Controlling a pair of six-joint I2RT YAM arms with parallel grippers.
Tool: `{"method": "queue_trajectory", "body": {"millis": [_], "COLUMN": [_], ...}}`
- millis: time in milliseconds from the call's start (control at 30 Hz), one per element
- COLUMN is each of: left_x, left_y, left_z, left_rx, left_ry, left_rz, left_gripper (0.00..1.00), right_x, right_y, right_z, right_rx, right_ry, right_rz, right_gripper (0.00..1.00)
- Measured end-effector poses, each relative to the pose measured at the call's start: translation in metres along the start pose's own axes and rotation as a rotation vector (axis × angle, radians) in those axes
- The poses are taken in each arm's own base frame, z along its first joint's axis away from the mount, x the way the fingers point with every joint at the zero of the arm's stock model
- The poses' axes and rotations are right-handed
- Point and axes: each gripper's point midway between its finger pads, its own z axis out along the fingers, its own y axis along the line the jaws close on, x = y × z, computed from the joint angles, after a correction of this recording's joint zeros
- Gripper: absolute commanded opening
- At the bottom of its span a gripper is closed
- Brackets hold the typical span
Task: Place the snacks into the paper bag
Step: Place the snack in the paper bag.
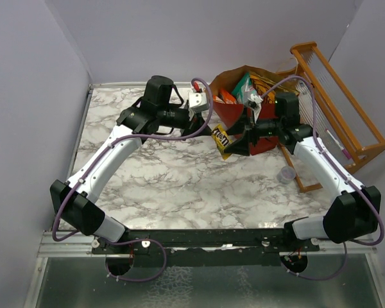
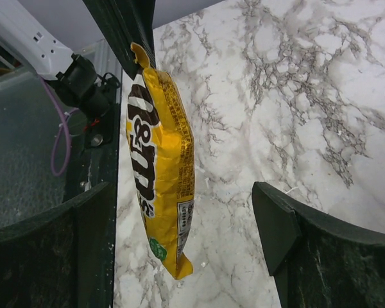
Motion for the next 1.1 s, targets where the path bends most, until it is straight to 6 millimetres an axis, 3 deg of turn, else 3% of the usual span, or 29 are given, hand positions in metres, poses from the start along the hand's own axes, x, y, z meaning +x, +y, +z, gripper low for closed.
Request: {"method": "queue_trajectory", "body": {"millis": [200,467,633,767,933,1100], "left_x": [-0.007,-0.011,-0.004,-0.003,-0.004,-0.004], "left_y": [0.002,0.004,0.005,0.005,0.005,0.005], "left_z": [0.001,0.003,0.005,0.006,0.006,0.001], "left_rx": [-0.008,-0.015,-0.014,-0.014,-0.009,-0.006], "left_ry": [-0.023,-0.046,-0.041,-0.043,-0.048,-0.048], "left_rz": [-0.018,-0.038,-0.056,-0.054,-0.053,-0.044], "left_gripper": [0.00,0.00,0.01,0.09,0.32,0.47], "right_x": [0.013,0.002,0.002,0.002,0.000,-0.003], "right_y": [0.001,0.000,0.001,0.002,0.006,0.008], "right_z": [0.004,0.006,0.006,0.005,0.002,-0.002], "right_rx": [-0.022,-0.027,-0.027,-0.024,-0.011,0.016], "right_ry": [-0.015,-0.048,-0.052,-0.053,-0.053,-0.051], "right_rz": [0.064,0.058,0.062,0.052,0.024,-0.017], "right_gripper": [0.70,0.40,0.32,0.28,0.28,0.27]}}
